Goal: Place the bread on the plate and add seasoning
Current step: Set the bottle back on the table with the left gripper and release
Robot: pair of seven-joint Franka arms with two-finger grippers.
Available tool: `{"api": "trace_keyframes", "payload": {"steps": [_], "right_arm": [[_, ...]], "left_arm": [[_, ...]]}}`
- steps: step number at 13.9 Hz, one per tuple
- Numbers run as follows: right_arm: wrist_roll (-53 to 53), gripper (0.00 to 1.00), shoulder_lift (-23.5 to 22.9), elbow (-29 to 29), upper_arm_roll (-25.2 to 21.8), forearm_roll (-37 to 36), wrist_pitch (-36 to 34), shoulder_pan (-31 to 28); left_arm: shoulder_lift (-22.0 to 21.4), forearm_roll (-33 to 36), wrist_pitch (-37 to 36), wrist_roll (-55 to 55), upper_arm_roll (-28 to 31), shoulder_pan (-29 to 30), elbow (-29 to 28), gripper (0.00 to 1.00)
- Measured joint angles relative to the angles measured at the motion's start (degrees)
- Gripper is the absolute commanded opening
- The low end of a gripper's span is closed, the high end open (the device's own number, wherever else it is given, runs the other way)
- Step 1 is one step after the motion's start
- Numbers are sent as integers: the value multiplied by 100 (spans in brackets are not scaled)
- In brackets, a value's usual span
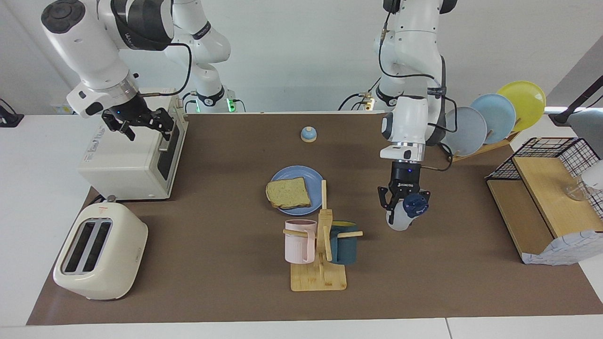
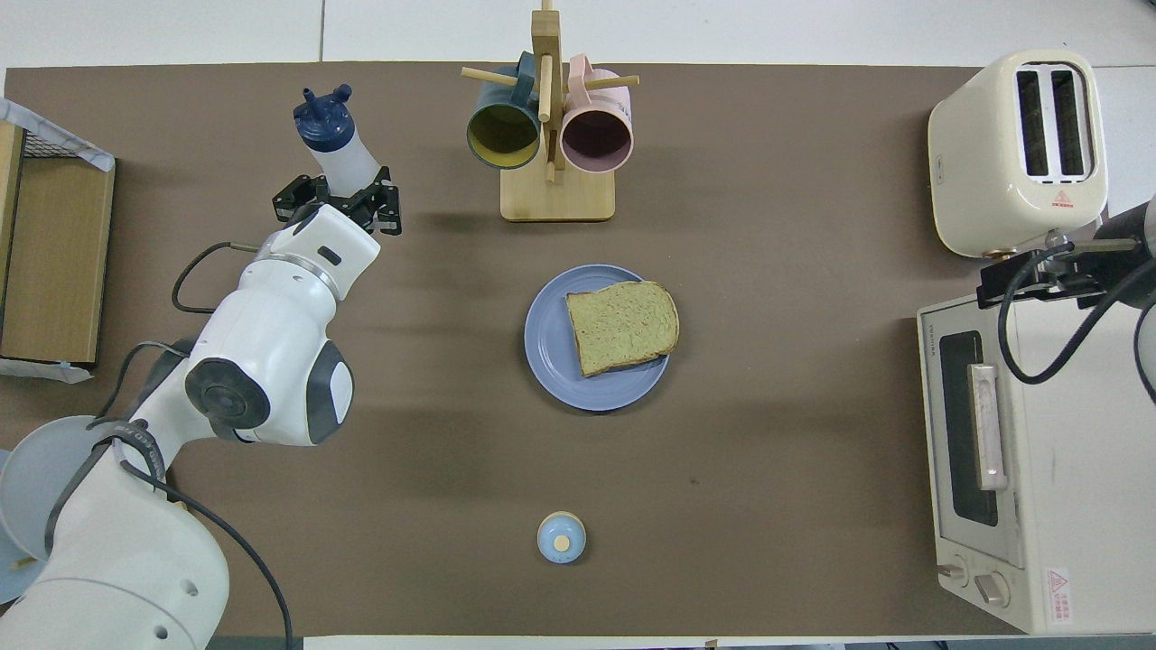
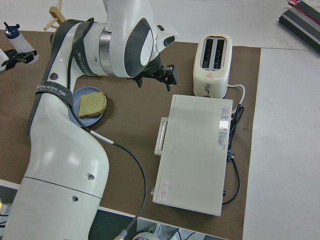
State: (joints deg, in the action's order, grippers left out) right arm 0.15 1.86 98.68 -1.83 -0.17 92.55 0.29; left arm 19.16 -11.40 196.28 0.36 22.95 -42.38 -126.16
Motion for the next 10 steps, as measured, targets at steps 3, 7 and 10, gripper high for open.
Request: {"api": "trace_keyframes", "payload": {"steps": [3,7,10], "right_arm": [[0,100,0,0,0,0,0,0],[0,100,0,0,0,0,0,0],[0,100,0,0,0,0,0,0]], "left_arm": [[499,-15,301,-49,-19,116,262,0],[1013,-11,305,-49,-116,320,774,0],[1455,48,308,-49,-735,831,1230,0]]}}
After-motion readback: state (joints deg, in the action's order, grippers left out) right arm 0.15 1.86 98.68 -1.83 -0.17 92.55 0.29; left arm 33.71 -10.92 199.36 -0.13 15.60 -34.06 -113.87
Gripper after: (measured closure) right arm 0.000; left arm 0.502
